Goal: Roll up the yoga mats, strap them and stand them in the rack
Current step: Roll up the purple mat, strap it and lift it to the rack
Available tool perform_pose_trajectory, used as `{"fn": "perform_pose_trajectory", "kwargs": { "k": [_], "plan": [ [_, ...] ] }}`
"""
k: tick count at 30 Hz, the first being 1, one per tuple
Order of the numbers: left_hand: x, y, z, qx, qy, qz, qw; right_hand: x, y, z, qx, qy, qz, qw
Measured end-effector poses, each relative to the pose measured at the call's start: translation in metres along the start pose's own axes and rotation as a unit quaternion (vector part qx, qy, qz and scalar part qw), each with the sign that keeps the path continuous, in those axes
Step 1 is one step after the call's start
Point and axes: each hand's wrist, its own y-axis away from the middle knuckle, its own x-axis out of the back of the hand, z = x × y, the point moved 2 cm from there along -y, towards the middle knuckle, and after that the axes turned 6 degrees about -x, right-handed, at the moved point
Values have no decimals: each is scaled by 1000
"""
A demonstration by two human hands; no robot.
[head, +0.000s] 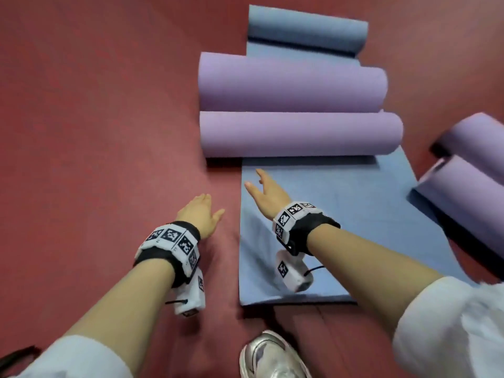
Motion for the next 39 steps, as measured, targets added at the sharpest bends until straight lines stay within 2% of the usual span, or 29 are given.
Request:
{"fn": "perform_pose_trajectory", "kwargs": {
  "k": [6, 10, 18, 20, 23, 26, 28, 31, 37, 39],
  "plan": [
    [-29, -23, 52, -86, -3, -56, 995, 36, 16, 61, -89, -19, 34, 995],
    [-14, -43, 63, -87, -2, -53, 995, 52, 4, 56, -131, -53, 57, 988],
    [23, -102, 83, -75, -10, -2, 997, 66, -59, 24, -71, -44, 80, 993],
    [33, -124, 89, -71, -14, 45, 996, 74, -84, 25, -58, -17, 111, 992],
    [47, -150, 95, -84, -32, 127, 988, 89, -115, 26, -2, 90, 191, 977],
    [59, -181, 105, -100, -64, 182, 976, 110, -153, 32, 35, 164, 184, 969],
    [63, -202, 113, -104, -80, 178, 975, 121, -176, 43, 30, 202, 150, 967],
    [65, -225, 121, -65, -77, 147, 984, 128, -195, 59, 1, 226, 112, 968],
    [57, -221, 127, -48, -156, 159, 974, 126, -180, 73, -19, 279, 173, 944],
    [49, -213, 127, -54, -144, 167, 974, 123, -168, 81, -17, 289, 182, 940]
  ]
}}
